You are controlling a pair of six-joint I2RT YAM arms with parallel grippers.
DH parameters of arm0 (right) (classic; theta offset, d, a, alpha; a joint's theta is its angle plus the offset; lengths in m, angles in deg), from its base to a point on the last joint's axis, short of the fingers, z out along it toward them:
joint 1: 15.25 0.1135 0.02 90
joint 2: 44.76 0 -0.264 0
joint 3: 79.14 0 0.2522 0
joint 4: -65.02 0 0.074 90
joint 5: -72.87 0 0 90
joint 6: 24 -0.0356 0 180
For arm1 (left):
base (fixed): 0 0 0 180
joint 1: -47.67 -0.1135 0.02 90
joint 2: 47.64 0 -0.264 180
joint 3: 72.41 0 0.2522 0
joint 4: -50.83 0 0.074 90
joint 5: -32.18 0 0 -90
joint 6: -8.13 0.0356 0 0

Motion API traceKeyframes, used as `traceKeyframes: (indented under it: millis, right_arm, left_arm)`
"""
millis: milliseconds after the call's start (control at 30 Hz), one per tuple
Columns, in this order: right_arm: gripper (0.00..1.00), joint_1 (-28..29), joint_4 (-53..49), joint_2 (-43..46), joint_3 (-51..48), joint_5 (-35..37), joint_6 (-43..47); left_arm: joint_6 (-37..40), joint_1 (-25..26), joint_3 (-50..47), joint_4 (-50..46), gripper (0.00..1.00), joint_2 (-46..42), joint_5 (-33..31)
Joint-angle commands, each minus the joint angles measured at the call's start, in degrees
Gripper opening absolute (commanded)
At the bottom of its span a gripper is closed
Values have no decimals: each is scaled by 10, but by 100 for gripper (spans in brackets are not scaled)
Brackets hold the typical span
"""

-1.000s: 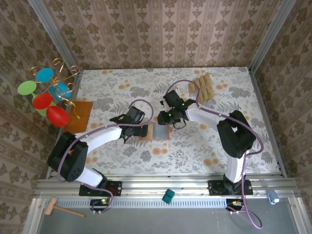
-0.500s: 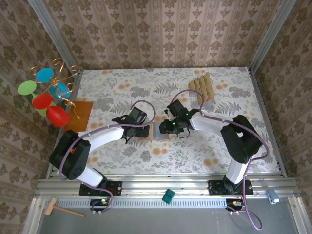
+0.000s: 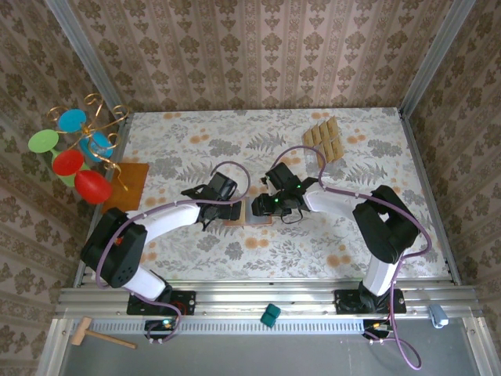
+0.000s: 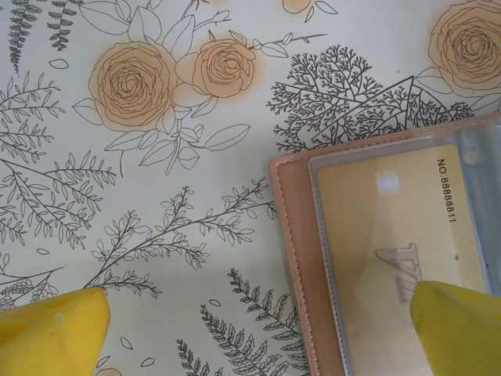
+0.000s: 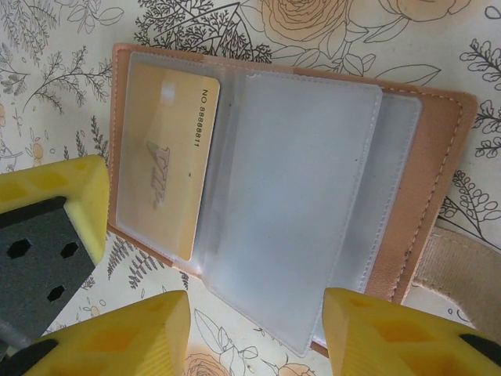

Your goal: Put the credit cards into the card holder

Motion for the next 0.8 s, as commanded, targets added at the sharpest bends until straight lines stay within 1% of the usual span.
traceKeyframes:
  millis: [0, 67, 767]
  right_arm:
    - [50, 4, -5, 0, -12, 11, -9]
    - [51, 4, -6, 2, -16, 12, -10]
    - [51, 8, 17, -31, -6, -21, -21]
  left_arm:
    - [-9, 2, -5, 4, 100, 5, -8]
    - [-9, 2, -5, 5, 100, 6, -8]
    - [-12, 3, -8, 15, 100, 13, -5]
